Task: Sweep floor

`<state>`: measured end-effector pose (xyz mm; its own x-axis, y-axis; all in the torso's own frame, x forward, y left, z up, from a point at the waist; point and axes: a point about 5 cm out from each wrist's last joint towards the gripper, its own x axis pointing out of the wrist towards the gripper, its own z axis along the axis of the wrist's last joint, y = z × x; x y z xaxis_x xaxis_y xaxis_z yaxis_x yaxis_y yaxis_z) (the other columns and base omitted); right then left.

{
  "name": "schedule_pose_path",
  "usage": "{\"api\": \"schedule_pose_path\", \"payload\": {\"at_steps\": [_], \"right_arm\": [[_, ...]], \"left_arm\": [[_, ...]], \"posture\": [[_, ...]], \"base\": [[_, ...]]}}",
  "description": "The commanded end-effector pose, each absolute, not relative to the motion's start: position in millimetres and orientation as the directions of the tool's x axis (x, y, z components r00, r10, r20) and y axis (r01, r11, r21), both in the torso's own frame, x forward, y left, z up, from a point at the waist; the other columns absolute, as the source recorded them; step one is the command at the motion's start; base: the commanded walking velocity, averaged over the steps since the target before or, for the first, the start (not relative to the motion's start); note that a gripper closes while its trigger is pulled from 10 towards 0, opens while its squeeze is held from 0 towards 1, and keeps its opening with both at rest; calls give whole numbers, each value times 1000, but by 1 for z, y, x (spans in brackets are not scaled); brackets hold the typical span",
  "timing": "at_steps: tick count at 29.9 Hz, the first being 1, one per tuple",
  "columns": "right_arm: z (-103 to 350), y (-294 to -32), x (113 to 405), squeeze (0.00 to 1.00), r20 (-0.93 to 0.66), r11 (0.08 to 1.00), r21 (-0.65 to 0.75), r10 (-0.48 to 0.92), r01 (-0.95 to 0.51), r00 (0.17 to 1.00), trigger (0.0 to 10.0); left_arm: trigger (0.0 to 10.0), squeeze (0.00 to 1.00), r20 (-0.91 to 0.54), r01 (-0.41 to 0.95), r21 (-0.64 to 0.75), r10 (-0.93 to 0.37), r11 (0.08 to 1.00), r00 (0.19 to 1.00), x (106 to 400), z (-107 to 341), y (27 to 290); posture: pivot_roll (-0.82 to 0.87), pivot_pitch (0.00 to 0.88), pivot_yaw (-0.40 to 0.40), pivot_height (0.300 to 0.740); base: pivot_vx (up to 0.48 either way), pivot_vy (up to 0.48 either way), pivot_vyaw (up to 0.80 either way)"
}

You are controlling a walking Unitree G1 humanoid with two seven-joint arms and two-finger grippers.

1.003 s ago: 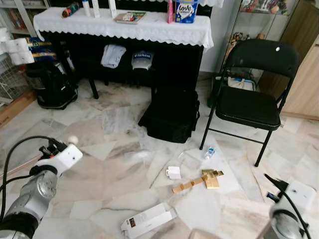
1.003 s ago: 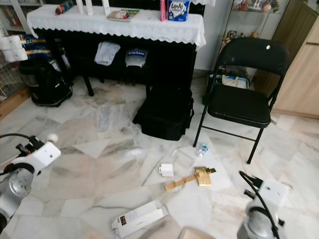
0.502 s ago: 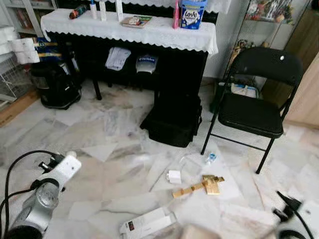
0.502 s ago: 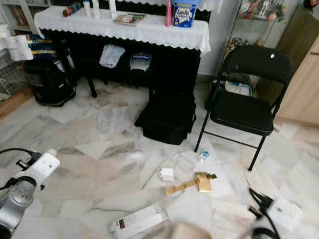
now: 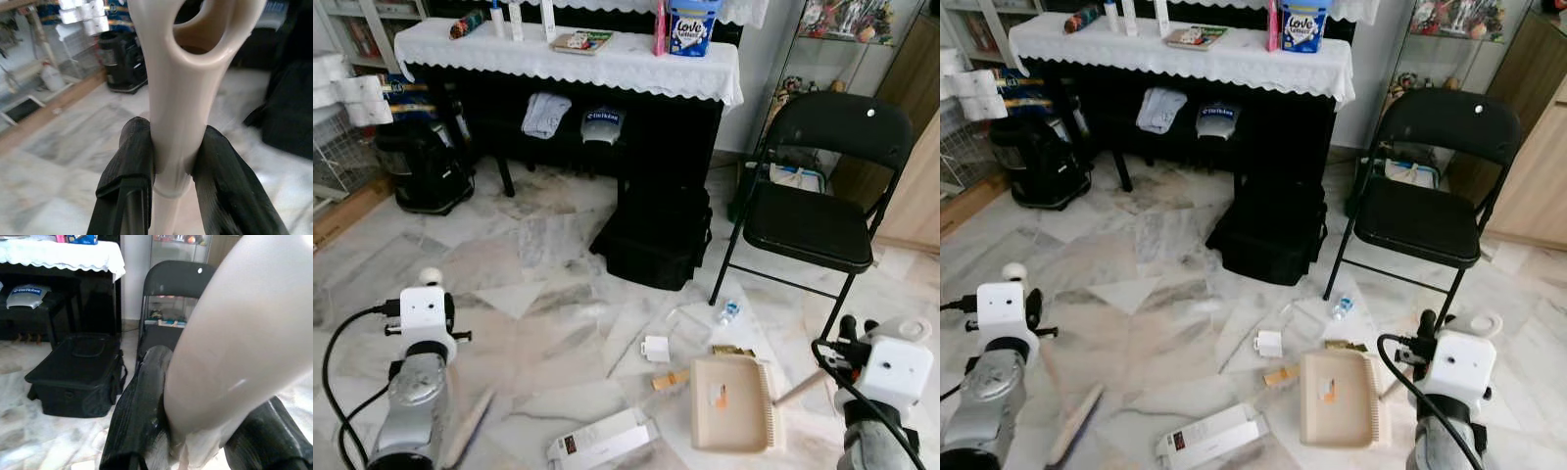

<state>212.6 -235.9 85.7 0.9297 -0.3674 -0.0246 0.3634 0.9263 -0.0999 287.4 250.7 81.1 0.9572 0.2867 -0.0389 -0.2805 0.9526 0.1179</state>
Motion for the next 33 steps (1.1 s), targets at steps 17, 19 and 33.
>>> {"api": "schedule_pose_path", "payload": {"at_steps": [17, 19, 33], "right_arm": [[76, -229, 240, 0, -14, 908, 85, -411, 411, 911, 10000], [70, -227, 240, 0, -34, 907, 86, -412, 413, 911, 10000], [37, -222, 244, 0, -145, 866, 175, -448, 468, 882, 10000]], "left_arm": [[10000, 0, 170, -205, -42, 209, 978, 963, 319, 130, 219], [10000, 0, 173, -208, -44, 212, 977, 962, 319, 132, 220], [10000, 0, 196, -215, -28, 216, 976, 956, 324, 142, 223]], "posture": [[-86, 0, -27, 740], [-85, 0, -26, 740], [-66, 0, -11, 740]], "base": [[0, 0, 0], [0, 0, 0], [0, 0, 0]]}}
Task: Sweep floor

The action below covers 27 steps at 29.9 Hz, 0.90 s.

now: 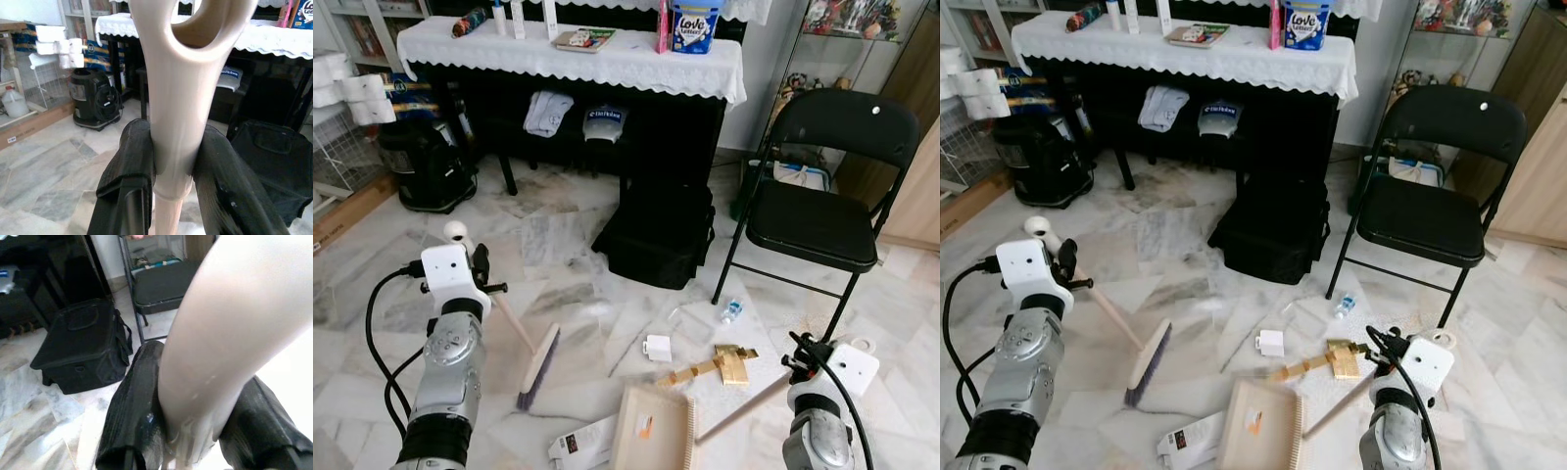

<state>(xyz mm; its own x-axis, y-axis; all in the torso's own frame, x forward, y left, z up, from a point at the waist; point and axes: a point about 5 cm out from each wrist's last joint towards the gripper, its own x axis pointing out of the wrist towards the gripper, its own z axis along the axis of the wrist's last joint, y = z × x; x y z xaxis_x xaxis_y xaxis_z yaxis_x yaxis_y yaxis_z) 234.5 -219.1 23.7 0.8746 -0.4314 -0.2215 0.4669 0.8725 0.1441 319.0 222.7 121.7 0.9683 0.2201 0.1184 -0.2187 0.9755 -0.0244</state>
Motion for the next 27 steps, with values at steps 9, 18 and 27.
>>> {"api": "schedule_pose_path", "payload": {"at_steps": [9, 18, 27], "right_arm": [[50, -230, 240, 0, -101, 886, 112, -439, 449, 893, 10000], [49, -232, 238, 0, -144, 901, 61, -418, 429, 897, 10000], [34, -220, 242, 0, -218, 927, 56, -352, 371, 910, 10000]], "left_arm": [[10000, 0, 202, -215, -33, 217, 976, 955, 325, 144, 222], [10000, 0, 200, -221, -34, 223, 975, 954, 326, 144, 221], [10000, 0, 199, -229, -37, 231, 973, 952, 326, 144, 222]], "posture": [[-77, 0, -15, 740], [-82, 0, -19, 740], [-71, 0, -21, 740]], "base": [[0, 0, 0], [0, 0, 0], [0, 0, 0]]}}
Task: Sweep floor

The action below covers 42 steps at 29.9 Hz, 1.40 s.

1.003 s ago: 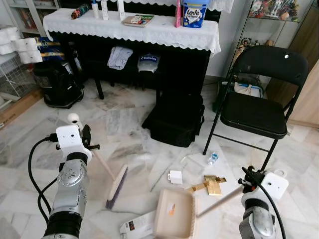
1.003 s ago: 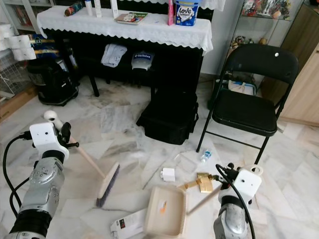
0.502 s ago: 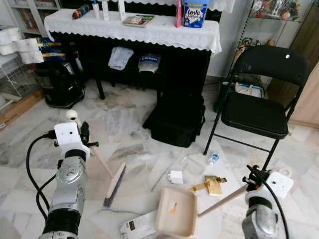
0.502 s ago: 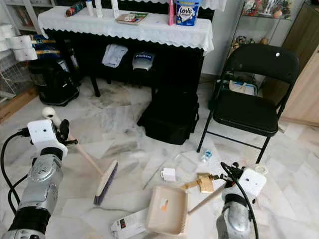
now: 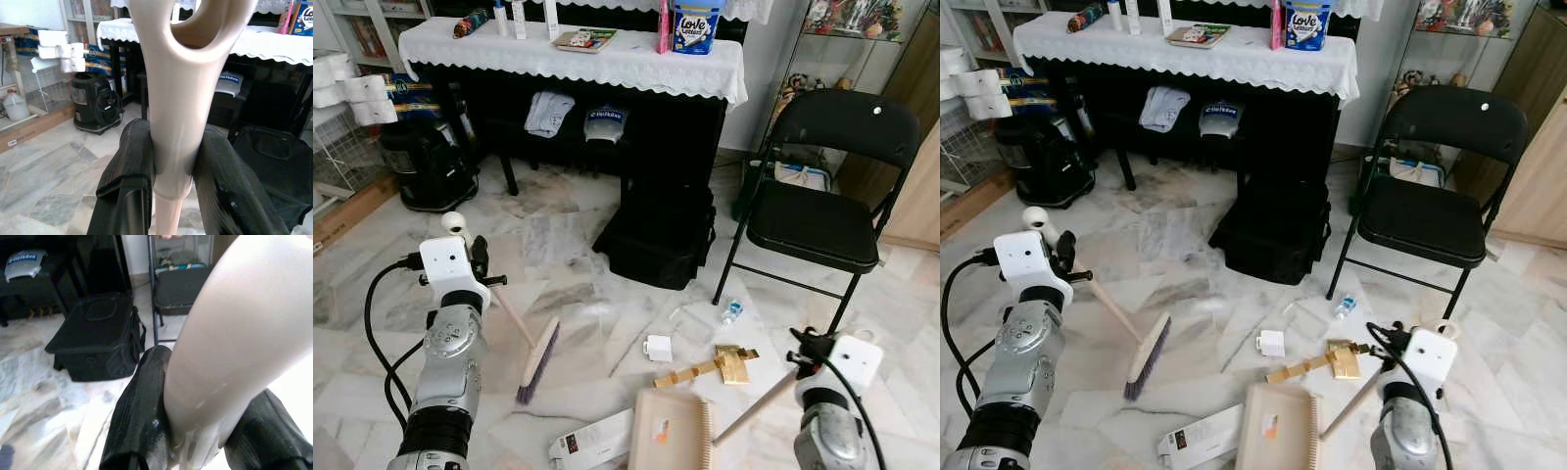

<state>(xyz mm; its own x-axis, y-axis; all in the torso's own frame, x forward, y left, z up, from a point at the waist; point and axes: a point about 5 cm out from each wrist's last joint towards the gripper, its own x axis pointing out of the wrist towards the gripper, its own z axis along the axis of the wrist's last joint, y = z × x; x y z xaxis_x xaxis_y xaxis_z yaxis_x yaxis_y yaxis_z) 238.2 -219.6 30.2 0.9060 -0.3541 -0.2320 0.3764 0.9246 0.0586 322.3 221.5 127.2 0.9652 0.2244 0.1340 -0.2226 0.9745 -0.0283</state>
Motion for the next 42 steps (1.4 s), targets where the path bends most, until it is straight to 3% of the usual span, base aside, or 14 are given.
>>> {"api": "schedule_pose_path", "payload": {"at_steps": [1, 41, 42], "right_arm": [[32, -219, 241, 0, -227, 927, 51, -351, 371, 908, 10000], [36, -241, 236, 0, -227, 866, -63, -496, 496, 838, 10000], [36, -241, 236, 75, -226, 866, -63, -496, 495, 839, 10000]], "left_arm": [[10000, 0, 199, -230, -36, 233, 972, 952, 326, 144, 222], [10000, 0, 196, -236, -40, 240, 971, 951, 325, 144, 223], [10000, 0, 195, -236, -39, 239, 971, 951, 325, 144, 223]], "posture": [[-69, 0, -22, 740], [-73, 7, -22, 740], [-73, 7, -21, 740]], "base": [[0, 0, 0], [0, 0, 0], [0, 0, 0]]}}
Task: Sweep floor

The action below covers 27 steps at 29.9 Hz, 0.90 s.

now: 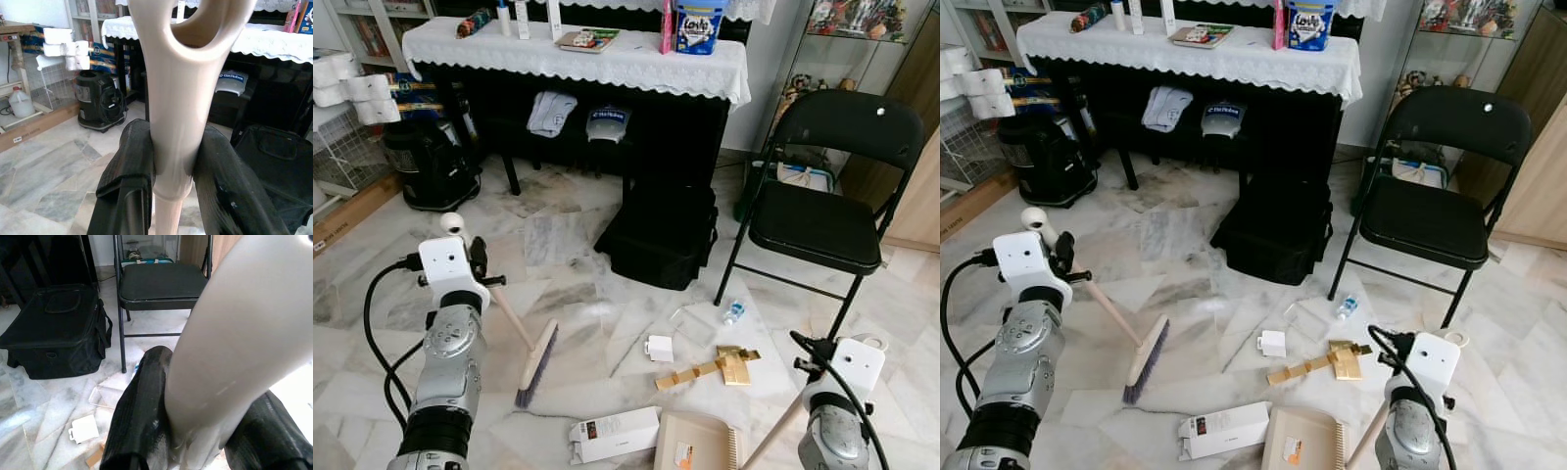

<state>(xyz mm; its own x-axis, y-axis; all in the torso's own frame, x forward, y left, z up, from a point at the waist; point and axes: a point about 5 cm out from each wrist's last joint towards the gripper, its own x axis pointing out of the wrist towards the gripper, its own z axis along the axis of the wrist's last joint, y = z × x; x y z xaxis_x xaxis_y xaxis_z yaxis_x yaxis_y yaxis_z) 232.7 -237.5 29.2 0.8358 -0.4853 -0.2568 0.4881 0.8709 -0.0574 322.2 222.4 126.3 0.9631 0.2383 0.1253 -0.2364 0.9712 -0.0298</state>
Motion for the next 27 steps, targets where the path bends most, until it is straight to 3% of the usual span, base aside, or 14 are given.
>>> {"api": "schedule_pose_path", "payload": {"at_steps": [1, 4, 5, 8, 9, 11, 12, 14, 16, 17, 19, 27], "right_arm": [[36, -241, 237, 137, -225, 867, -63, -495, 494, 839, 10000], [36, -241, 237, 137, -225, 867, -64, -495, 494, 839, 10000], [36, -241, 237, 522, -226, 867, -65, -495, 495, 839, 10000], [36, -241, 237, 522, -226, 866, -65, -496, 495, 838, 10000], [35, -241, 237, 710, -228, 865, -66, -498, 497, 837, 10000], [35, -241, 237, 737, -226, 865, -64, -499, 498, 837, 10000], [35, -241, 237, 1000, -226, 864, -64, -499, 499, 836, 10000], [35, -242, 236, 1000, -228, 863, -71, -503, 501, 834, 10000], [35, -242, 236, 984, -228, 861, -74, -506, 503, 832, 10000], [35, -242, 236, 757, -229, 861, -74, -506, 503, 832, 10000], [35, -242, 236, 0, -230, 862, -78, -505, 501, 832, 10000], [33, -243, 236, 0, -232, 863, -72, -502, 500, 833, 10000]], "left_arm": [[10000, 0, 192, -236, -39, 239, 971, 952, 325, 143, 223], [10000, 0, 190, -235, -38, 238, 971, 953, 326, 143, 222], [10000, 0, 190, -234, -39, 237, 971, 953, 326, 143, 222], [10000, 0, 190, -233, -39, 236, 972, 953, 326, 143, 222], [10000, 0, 189, -234, -39, 237, 972, 953, 326, 143, 222], [10000, 0, 189, -234, -39, 237, 972, 953, 326, 143, 222], [10000, 0, 189, -233, -39, 236, 972, 953, 326, 143, 222], [10000, 0, 189, -233, -38, 236, 972, 953, 325, 143, 222], [10000, 0, 188, -234, -39, 237, 972, 953, 325, 142, 222], [10000, 0, 188, -234, -39, 237, 972, 953, 325, 142, 222], [10000, 0, 187, -232, -38, 235, 972, 954, 325, 142, 222], [10000, 0, 185, -229, -38, 232, 973, 955, 325, 142, 221]], "posture": [[-74, 7, -21, 740], [-72, 7, -20, 740], [-72, 6, -20, 740], [-72, 7, -20, 740], [-72, 7, -19, 740], [-71, 7, -19, 740], [-71, 8, -19, 740], [-71, 9, -19, 740], [-71, 8, -19, 740], [-71, 9, -19, 740], [-71, 9, -19, 740], [-71, 9, -19, 740]], "base": [[0, 0, 0], [0, 0, 0], [0, 0, 0], [0, 0, 0], [0, 0, 0], [0, 0, 0], [0, 0, 0], [0, 0, 0], [0, 0, 0], [0, 0, 0], [0, 0, 0], [0, 0, 0]]}}
